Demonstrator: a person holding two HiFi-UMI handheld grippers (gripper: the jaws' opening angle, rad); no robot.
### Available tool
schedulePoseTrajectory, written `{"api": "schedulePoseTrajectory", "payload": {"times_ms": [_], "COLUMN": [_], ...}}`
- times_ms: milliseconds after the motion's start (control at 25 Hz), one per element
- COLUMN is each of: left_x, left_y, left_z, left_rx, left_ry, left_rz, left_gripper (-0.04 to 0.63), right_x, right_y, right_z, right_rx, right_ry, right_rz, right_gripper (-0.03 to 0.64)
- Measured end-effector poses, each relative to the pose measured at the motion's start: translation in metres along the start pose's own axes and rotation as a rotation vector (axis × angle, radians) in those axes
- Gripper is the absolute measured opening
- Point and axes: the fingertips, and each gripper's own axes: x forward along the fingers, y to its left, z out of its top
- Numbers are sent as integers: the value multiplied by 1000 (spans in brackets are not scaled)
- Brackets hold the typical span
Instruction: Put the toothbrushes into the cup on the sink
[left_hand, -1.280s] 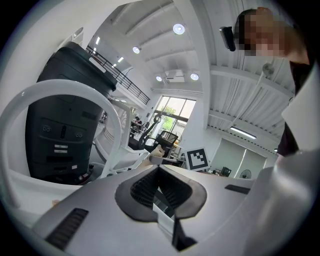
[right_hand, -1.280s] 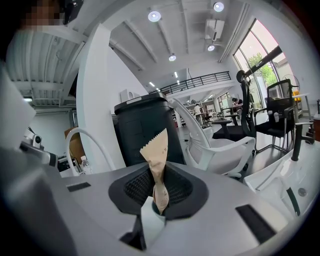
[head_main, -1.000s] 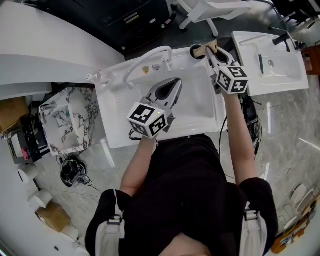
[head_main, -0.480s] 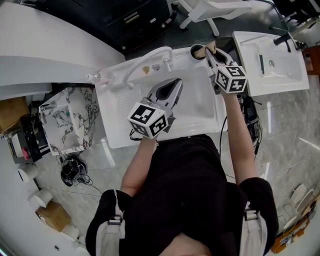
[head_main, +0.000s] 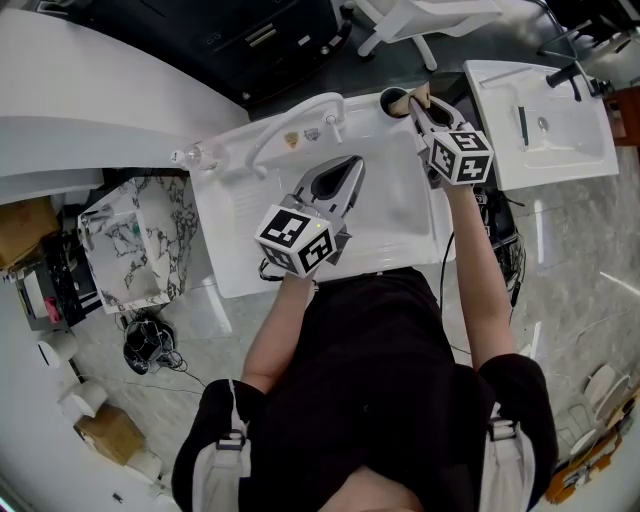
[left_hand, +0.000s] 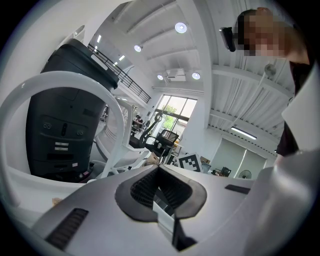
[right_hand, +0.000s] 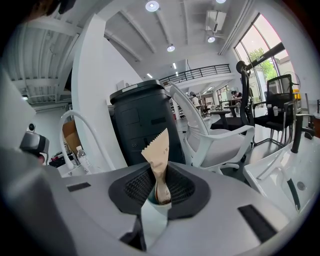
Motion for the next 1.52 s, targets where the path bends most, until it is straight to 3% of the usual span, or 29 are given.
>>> {"api": "schedulePoseTrajectory", "payload": {"times_ms": [1520], "left_x": [3], "left_y": [-4], "left_z": [3], "left_rx": [11], "left_ry": [3], "left_rz": [-8], "left_gripper": [8], "right_x": [4], "right_y": [-12], "right_z": [-16], "right_rx": [14], "right_ry": [47], "right_rz": [-13], "right_gripper": [87]}}
